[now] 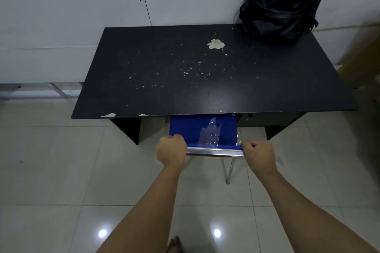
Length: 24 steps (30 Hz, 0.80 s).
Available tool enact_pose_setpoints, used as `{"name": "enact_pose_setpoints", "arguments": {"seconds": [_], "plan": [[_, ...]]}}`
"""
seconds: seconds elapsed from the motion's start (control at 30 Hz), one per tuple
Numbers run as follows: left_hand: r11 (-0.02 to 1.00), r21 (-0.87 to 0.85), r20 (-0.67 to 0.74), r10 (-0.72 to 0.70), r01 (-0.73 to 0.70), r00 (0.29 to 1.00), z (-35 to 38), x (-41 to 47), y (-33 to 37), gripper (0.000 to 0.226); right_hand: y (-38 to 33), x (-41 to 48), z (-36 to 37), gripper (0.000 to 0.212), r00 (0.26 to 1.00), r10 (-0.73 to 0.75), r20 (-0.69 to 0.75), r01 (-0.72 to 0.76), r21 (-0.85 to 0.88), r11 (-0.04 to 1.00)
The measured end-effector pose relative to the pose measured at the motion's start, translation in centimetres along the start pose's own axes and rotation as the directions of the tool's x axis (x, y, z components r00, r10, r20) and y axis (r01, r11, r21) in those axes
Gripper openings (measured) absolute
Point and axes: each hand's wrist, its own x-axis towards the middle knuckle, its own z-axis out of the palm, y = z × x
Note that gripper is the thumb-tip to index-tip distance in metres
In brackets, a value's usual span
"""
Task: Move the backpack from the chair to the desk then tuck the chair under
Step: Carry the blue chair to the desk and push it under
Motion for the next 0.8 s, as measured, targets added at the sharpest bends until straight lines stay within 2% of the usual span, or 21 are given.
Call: {"name": "enact_pose_setpoints", "arguments": {"seconds": [0.23, 0.43, 0.8], "plan": [[0.999, -0.033, -0.052, 0.028, -0.030, 0.998, -1.9, 4.0, 2.7, 0.027, -3.1, 1.0, 2.5, 0.037, 0.996, -0.087, 0.003, 0.087, -0.029, 0.996], [0.995, -0.091, -0.079, 0.036, -0.043, 0.996, -1.1, 3.4, 1.0, 0.029, -2.4, 2.1, 2.7, 0.038, 0.984, -0.168, 0.053, 0.170, -0.033, 0.985], [0.999, -0.048, -0.069, 0.012, -0.015, 0.998, 2.4, 4.8, 4.9, 0.034, -3.2, 8.4, 1.0, 0.043, 0.967, -0.253, -0.017, 0.250, -0.106, 0.962]]}}
